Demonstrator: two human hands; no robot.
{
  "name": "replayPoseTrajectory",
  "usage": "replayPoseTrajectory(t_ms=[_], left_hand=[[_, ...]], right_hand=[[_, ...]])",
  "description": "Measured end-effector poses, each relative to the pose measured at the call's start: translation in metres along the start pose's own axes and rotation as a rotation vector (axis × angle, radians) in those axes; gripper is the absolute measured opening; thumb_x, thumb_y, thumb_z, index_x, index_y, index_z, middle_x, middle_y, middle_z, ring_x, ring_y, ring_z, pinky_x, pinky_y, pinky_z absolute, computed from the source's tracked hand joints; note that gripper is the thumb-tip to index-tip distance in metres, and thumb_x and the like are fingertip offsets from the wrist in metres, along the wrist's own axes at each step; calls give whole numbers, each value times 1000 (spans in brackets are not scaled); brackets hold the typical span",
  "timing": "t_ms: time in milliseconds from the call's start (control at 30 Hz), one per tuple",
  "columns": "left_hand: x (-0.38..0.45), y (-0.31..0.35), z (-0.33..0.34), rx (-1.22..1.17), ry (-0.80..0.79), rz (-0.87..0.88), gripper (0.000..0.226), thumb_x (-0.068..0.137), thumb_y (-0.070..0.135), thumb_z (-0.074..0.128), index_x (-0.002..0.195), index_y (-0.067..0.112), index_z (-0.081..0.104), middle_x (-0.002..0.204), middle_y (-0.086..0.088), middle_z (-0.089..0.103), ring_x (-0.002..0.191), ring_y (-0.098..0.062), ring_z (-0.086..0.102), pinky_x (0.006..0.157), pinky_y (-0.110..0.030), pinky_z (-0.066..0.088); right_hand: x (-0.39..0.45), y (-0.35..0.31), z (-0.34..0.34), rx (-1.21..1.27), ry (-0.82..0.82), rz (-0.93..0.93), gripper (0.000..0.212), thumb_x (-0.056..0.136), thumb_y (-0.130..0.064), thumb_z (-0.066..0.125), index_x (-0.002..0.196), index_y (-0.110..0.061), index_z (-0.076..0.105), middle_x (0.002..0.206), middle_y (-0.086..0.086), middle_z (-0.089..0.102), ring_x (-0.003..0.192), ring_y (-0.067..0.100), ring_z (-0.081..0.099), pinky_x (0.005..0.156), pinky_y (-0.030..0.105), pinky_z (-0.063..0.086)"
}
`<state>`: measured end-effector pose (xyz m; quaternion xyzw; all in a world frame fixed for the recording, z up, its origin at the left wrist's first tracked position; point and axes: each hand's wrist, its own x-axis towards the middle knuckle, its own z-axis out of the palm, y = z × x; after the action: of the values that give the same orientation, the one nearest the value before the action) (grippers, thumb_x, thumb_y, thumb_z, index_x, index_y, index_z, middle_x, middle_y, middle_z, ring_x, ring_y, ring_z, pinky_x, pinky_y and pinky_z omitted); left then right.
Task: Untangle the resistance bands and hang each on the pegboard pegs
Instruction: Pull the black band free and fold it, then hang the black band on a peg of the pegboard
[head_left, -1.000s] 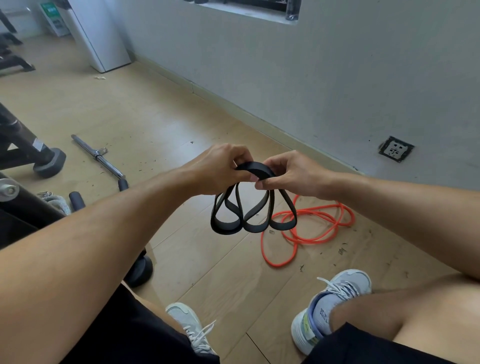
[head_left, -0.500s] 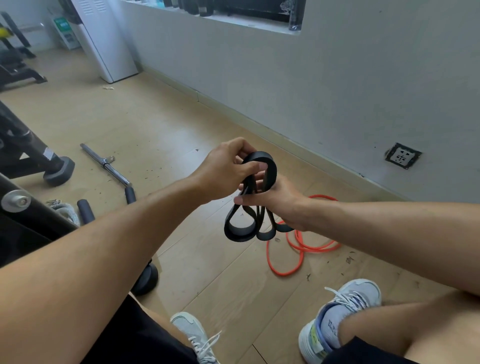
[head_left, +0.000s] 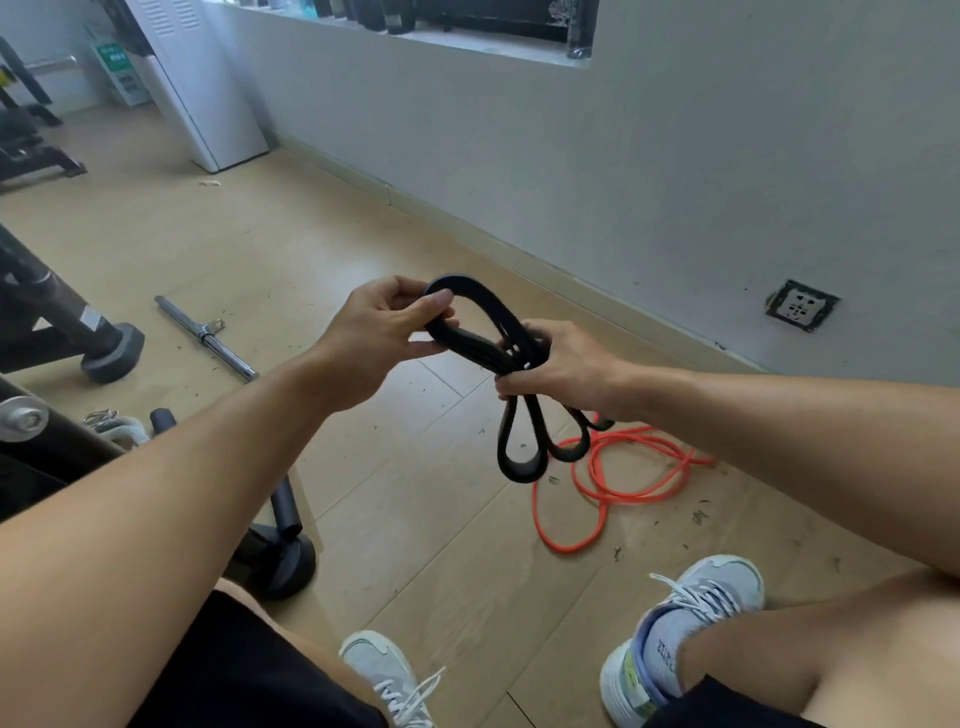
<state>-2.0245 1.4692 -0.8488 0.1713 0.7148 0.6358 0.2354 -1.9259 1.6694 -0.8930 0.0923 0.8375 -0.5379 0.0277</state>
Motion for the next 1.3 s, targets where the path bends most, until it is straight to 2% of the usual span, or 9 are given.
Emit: replayPoseTrajectory(t_ms=[167, 300, 433, 600, 667, 833, 1000, 1167, 1300], left_hand=[[0, -11, -17, 106, -157, -123, 36, 95, 21, 62, 124, 0, 54, 111, -18, 75, 111, -27, 71, 105, -48, 51], [-3, -12, -15, 322, -252, -149, 35, 100, 22, 58, 128, 4, 49, 110, -9, 77, 112, -21, 70, 107, -45, 49], [1, -19, -9, 511, -293, -212, 30, 98, 27, 64, 122, 14, 54, 113, -5, 76, 113, -18, 69, 108, -48, 47], [-5, -14, 22, 843, -343, -85, 85, 76, 39, 87, 146, 28, 40, 133, 10, 56, 122, -11, 53, 102, -31, 46], [-8, -10, 37, 855, -356, -52, 92, 68, 44, 91, 144, 30, 41, 130, 11, 57, 120, -9, 55, 98, -29, 49], [-12, -14, 56, 880, -434, -83, 66, 66, 39, 93, 114, 30, 48, 108, 8, 74, 97, -15, 69, 83, -30, 54], [-16, -9, 53, 691, -362, -73, 57, 72, 27, 91, 116, 29, 54, 95, 6, 78, 86, -18, 72, 72, -26, 51], [-20, 5, 48, 558, -292, 49, 39, 76, 20, 88, 106, 26, 63, 88, 2, 78, 77, -19, 72, 77, -34, 55], [-20, 5, 47, 553, -268, 63, 20, 77, 22, 86, 94, 24, 75, 78, 2, 76, 75, -23, 70, 75, -33, 50]], right_hand=[[-9, -4, -19, -76, -67, 19, 49, 85, -10, 80, 121, -20, 49, 98, 3, 79, 85, 19, 78, 89, 41, 61], [-15, -8, -35, -176, -78, 23, 48, 84, -15, 83, 116, -21, 47, 95, -1, 80, 79, 14, 74, 77, 34, 58], [-19, -10, -44, -263, -111, 14, 43, 83, -17, 84, 112, -21, 52, 94, -5, 81, 86, 20, 77, 87, 44, 61], [-27, -9, -41, -513, -209, -8, 40, 83, -21, 84, 103, -30, 51, 92, -12, 79, 79, 11, 71, 84, 41, 57], [-29, -14, -36, -615, -254, -37, 41, 83, -25, 83, 106, -31, 49, 90, -13, 78, 74, 6, 66, 78, 37, 53], [-30, -25, -29, -651, -297, -106, 45, 81, -25, 84, 109, -30, 50, 86, -15, 77, 69, 2, 64, 73, 32, 52], [-33, -24, -39, -530, -247, -69, 45, 81, -23, 85, 106, -29, 48, 91, -16, 78, 76, 7, 69, 81, 37, 55], [-38, -18, -51, -300, -144, -13, 46, 78, -15, 87, 104, -19, 50, 91, 1, 80, 80, 26, 74, 77, 40, 54], [-46, -17, -57, -201, -115, -10, 41, 80, -15, 87, 105, -15, 54, 90, 2, 80, 78, 19, 75, 82, 40, 54]])
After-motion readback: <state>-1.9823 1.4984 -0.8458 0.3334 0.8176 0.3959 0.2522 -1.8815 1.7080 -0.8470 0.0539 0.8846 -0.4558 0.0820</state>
